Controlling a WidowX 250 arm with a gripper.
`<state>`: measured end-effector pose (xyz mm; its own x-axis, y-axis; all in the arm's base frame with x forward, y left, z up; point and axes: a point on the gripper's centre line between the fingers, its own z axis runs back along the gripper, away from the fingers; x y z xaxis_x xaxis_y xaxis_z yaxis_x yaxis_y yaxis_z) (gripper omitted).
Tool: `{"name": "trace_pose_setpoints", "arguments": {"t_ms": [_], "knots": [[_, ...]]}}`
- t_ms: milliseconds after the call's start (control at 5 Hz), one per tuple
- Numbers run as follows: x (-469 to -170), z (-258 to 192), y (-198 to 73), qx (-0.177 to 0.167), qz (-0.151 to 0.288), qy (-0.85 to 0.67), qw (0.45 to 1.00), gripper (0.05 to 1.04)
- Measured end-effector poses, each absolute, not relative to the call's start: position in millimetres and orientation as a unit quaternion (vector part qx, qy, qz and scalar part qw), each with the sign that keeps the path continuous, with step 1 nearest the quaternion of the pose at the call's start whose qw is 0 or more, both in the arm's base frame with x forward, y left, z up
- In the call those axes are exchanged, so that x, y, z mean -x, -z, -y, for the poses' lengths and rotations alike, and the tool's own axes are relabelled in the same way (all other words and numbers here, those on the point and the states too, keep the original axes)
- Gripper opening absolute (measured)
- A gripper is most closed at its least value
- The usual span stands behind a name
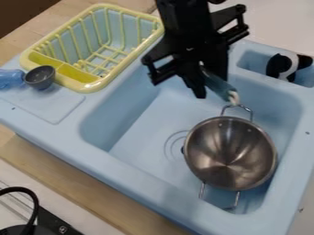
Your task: Put the knife on the sink
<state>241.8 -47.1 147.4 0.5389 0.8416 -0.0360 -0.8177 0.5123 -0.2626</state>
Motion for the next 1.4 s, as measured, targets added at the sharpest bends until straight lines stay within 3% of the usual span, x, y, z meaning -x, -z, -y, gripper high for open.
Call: {"name": "trace_pose_setpoints", "arguments": {"t_ms": [200, 1000, 1400], "knots": [[-230.4, 39.3, -139.4, 0.104, 0.012, -0.42, 0.901, 0.241], [-229.5, 21.0, -99.2, -0.022, 0.033, -0.132, 0.99, 0.241], [-225.9, 0.5, -89.7, -0.011, 0.061, -0.087, 0.994, 0.241]]}}
